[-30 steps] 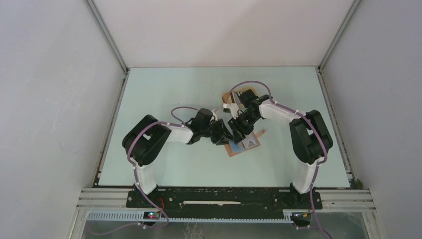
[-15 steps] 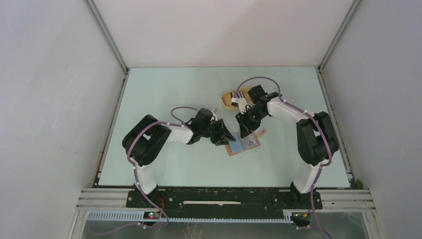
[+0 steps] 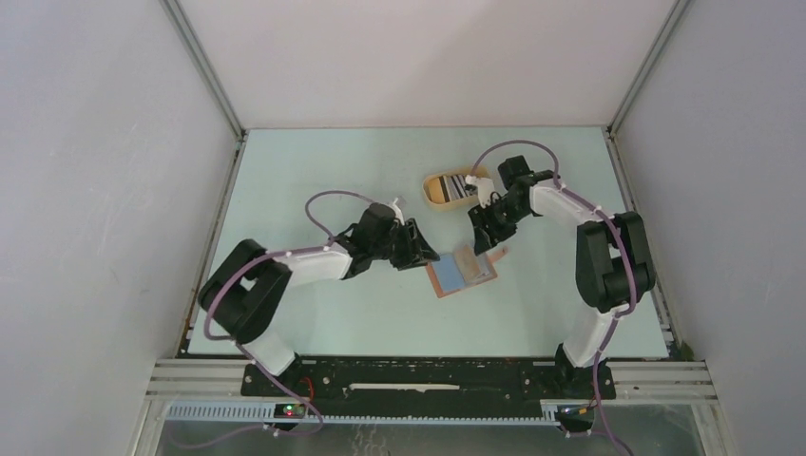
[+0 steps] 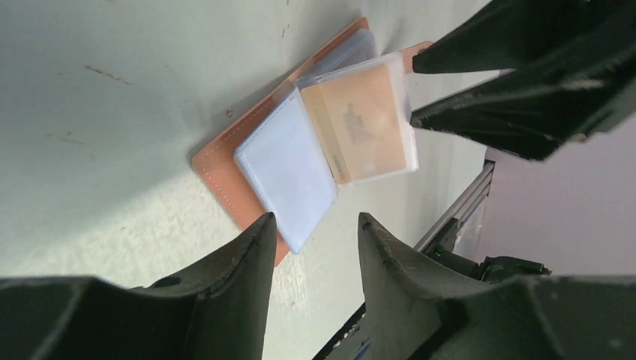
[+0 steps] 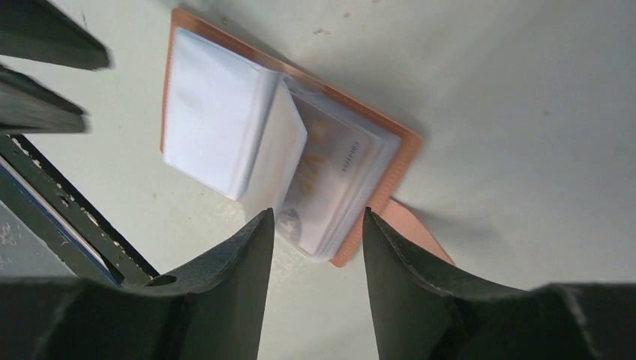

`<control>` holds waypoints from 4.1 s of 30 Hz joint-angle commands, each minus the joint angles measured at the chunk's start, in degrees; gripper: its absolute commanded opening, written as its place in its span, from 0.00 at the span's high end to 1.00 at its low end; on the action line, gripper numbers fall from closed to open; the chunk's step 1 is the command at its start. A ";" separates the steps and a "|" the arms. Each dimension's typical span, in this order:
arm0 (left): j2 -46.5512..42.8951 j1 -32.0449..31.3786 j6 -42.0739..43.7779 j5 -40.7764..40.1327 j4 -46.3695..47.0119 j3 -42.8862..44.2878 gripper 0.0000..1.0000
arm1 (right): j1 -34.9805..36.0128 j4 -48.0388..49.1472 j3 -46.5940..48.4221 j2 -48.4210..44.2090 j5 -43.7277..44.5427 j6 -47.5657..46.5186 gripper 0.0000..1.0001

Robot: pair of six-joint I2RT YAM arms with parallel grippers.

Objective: Put the credit cards into the card holder
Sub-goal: Turn over the card slot in the card holder, then pick up the credit card from the storage box.

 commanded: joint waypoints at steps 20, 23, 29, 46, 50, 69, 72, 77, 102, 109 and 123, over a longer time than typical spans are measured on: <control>-35.85 5.15 27.02 -34.51 -14.94 3.08 0.06 | 1.20 -5.45 0.37 -6.77 -22.98 -11.68 0.66; -38.30 9.26 24.02 -31.36 -12.85 0.59 0.00 | 2.84 -0.78 0.44 -3.36 -13.98 -6.23 0.71; -39.38 14.35 22.25 -21.50 -9.55 -3.27 0.00 | 1.93 1.69 0.84 2.69 -0.37 -3.26 0.71; -35.20 15.66 24.31 -24.67 -4.76 -0.44 0.00 | -7.32 -11.10 26.80 -1.65 -11.34 -15.42 0.59; -33.15 16.04 23.67 -21.65 -4.00 0.47 0.00 | -8.76 -7.02 34.98 4.67 -17.33 -7.04 0.01; -20.78 18.01 14.34 -11.77 4.81 -1.13 0.03 | -7.44 0.06 50.94 28.16 -15.84 17.11 0.12; -17.87 18.32 12.05 -9.75 5.80 -0.13 0.06 | -8.00 1.00 53.10 30.68 -16.13 19.73 0.17; -14.19 18.33 8.16 -6.90 7.62 0.25 0.07 | -8.48 1.63 55.97 34.51 -17.47 22.30 0.24; -6.49 18.33 4.09 -1.99 10.44 2.15 0.10 | -8.84 1.01 58.05 41.66 -13.12 26.25 0.29; -5.96 18.33 4.07 -1.59 10.70 2.19 0.11 | -8.08 0.26 57.37 42.29 -13.23 25.53 0.28; -5.59 18.33 3.46 -0.70 11.45 1.84 0.10 | -6.91 -0.71 55.80 42.62 -15.79 25.58 0.29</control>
